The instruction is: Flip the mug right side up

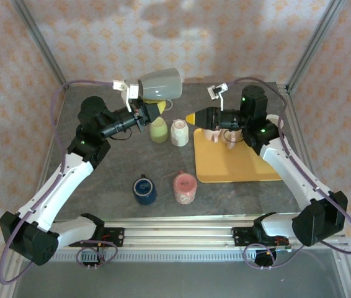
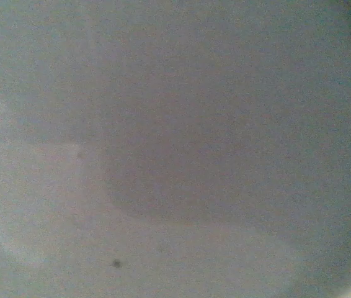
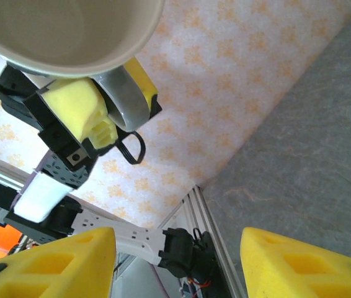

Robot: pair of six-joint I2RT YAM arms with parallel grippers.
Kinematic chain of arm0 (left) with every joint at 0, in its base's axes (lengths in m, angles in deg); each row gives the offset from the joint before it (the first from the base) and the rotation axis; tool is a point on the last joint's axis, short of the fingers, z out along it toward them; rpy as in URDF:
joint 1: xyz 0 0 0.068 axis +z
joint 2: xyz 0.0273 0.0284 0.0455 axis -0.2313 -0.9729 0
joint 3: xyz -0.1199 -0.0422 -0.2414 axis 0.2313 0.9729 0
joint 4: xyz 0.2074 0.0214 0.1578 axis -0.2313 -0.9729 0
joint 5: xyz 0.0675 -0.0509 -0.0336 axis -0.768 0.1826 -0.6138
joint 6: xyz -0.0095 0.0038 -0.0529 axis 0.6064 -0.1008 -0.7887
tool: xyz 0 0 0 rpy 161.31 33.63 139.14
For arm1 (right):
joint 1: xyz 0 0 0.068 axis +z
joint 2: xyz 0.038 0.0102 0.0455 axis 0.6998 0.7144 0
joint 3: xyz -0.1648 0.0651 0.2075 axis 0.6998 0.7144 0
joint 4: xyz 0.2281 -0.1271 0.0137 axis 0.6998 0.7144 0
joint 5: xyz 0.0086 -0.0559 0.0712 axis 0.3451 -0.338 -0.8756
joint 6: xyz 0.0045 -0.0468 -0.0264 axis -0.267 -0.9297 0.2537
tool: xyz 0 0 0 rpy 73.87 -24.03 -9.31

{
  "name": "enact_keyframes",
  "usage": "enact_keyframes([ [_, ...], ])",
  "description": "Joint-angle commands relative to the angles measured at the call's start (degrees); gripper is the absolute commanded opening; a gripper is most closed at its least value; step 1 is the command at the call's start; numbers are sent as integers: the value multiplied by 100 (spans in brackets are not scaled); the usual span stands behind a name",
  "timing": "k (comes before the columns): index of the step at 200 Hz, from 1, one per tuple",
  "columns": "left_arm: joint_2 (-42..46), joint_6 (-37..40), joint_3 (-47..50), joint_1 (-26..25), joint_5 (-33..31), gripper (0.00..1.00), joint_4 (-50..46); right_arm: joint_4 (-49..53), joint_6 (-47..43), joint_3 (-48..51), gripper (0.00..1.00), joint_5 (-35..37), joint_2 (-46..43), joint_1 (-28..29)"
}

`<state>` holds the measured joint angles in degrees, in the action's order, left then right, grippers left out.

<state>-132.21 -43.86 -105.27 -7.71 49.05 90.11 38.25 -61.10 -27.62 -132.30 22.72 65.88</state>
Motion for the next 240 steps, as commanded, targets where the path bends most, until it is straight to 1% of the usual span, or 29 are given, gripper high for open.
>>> enact_keyframes([
  [1,-31,-351,-110,-87,132,0,1032,-772,327,-277,55,-162,90,72],
  [19,-119,-519,-118,-122,144,0,1226,-817,332,-386,55,-127,184,149],
  [58,-257,-570,-202,-243,147,0,1269,-1003,411,-565,48,-100,316,250],
  [85,-325,-848,-173,-275,162,0,1505,-1110,447,-663,45,-122,392,293],
  [128,-321,-905,-164,-333,154,0,1564,-1295,515,-655,42,18,423,316],
  [132,-323,-1068,-158,-343,146,0,1585,-1296,520,-659,42,44,430,321],
  [148,-306,-1200,-143,-369,79,0,1644,-1341,568,-626,42,137,443,314],
  [183,-250,-1287,-88,-442,-1,0,1650,-1890,931,-549,41,184,502,324],
  [240,-224,-1287,-58,-471,-49,0,1586,-1946,943,-613,27,299,520,417],
])
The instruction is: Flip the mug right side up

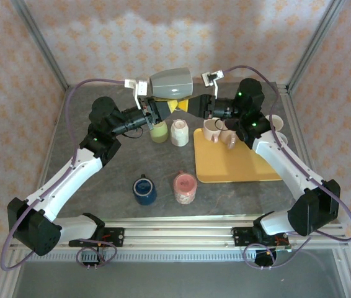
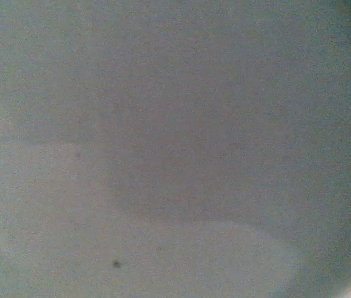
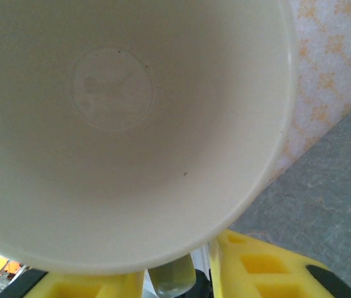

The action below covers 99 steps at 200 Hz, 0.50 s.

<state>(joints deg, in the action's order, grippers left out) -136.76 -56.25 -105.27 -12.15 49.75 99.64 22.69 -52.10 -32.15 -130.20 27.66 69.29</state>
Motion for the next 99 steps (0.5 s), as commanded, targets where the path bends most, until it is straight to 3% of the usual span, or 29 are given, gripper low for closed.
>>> enact_keyframes([
  [1,229,-47,-58,-30,-123,0,635,-390,42,-160,27,92,26,81],
  [47,240,30,81,-46,-196,0,593,-601,139,-38,11,441,-54,117],
  [80,306,469,75,-47,-349,0,-92,-196,-175,-81,4,692,-165,121],
  [99,337,667,93,-50,-365,10,-373,302,-546,-165,2,924,-244,119],
])
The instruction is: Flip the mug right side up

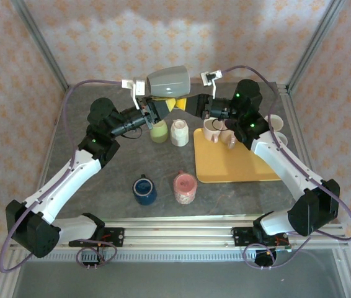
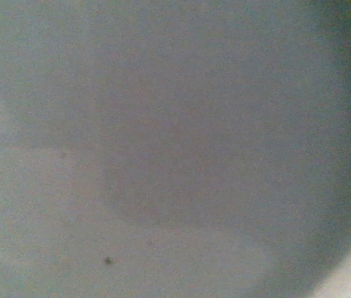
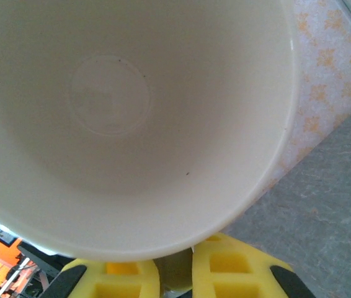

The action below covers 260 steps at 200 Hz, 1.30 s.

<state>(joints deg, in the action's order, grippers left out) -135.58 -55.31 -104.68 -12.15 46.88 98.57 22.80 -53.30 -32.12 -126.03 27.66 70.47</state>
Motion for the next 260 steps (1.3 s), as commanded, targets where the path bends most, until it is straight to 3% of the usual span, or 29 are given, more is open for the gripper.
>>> enact_keyframes([
  [1,221,580,38,-50,-79,10,-275,314,-435,-169,2,514,-245,-2],
  [27,233,692,103,-43,-164,30,-405,570,-598,-217,0,750,-276,-7],
  [76,189,716,88,-50,-334,47,-529,678,-693,-97,0,989,-376,-6],
  [123,183,907,-18,-37,-378,53,-898,1174,-1042,-55,0,1300,-554,-25],
  [155,206,1183,-115,-34,-328,62,-1365,1575,-1239,31,0,1539,-677,-74],
  [195,206,1319,-176,-31,-237,63,-1562,1693,-1353,369,0,1998,-966,-138],
  [260,182,2481,-666,-6,-222,64,-3122,3333,-2223,507,0,2712,-1372,-321],
])
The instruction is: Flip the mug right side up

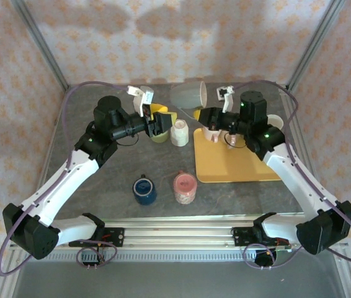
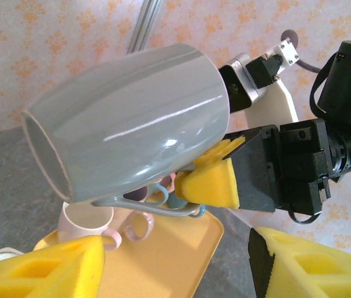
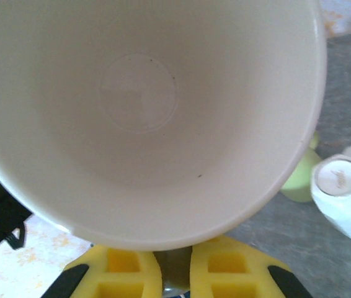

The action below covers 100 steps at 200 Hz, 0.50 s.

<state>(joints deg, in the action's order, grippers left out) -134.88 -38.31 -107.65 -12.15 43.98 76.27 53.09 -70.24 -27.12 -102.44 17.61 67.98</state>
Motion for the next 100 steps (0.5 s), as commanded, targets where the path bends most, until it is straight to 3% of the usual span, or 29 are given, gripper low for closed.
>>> enact_keyframes([
  [1,111,801,-388,-6,61,64,-920,331,-537,11,0,365,-366,-76],
  [37,83,1296,-501,-5,-124,65,-1607,1393,-1109,-84,0,824,-436,-112],
  [100,-74,1405,-420,-5,-217,67,-1950,2938,-2013,-109,0,1661,-344,-111],
])
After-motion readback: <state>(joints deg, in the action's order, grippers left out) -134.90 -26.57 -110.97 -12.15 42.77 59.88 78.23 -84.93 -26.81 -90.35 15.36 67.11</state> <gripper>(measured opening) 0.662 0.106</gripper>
